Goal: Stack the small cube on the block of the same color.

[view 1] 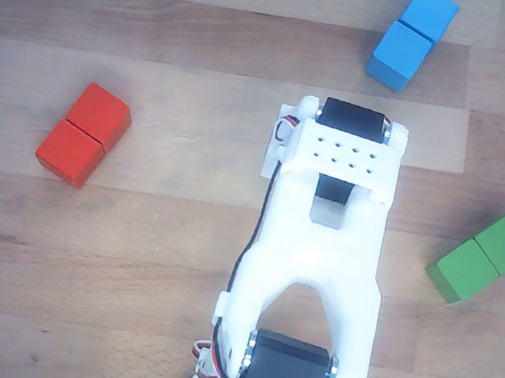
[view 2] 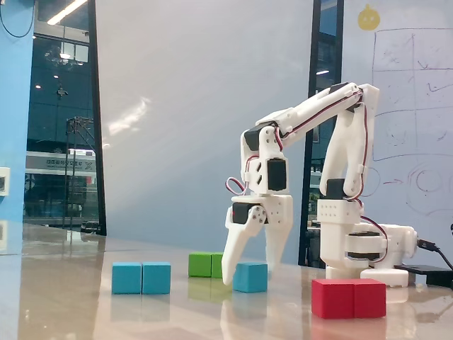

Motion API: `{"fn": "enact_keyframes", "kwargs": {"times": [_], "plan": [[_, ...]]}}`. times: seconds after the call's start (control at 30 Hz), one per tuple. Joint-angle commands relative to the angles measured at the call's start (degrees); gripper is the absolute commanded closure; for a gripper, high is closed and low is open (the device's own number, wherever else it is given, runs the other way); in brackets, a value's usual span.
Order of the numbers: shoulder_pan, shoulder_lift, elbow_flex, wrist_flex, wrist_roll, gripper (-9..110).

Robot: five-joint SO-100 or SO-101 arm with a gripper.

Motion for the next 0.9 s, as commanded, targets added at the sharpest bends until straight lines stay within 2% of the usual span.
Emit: {"fn": "enact_keyframes", "kwargs": {"times": [0.0, 0.2, 0.7, 0.87], "plan": [[-0.5, 0.4, -1.5, -2.7, -0.2, 77], [-0.6, 0.4, -1.5, -4.2, -0.2, 86], [-0.3, 1.5, -1.6, -4.0, -0.2, 86], [-0.2, 4.2, -6.0, -1.3, -0.3, 86]]}}
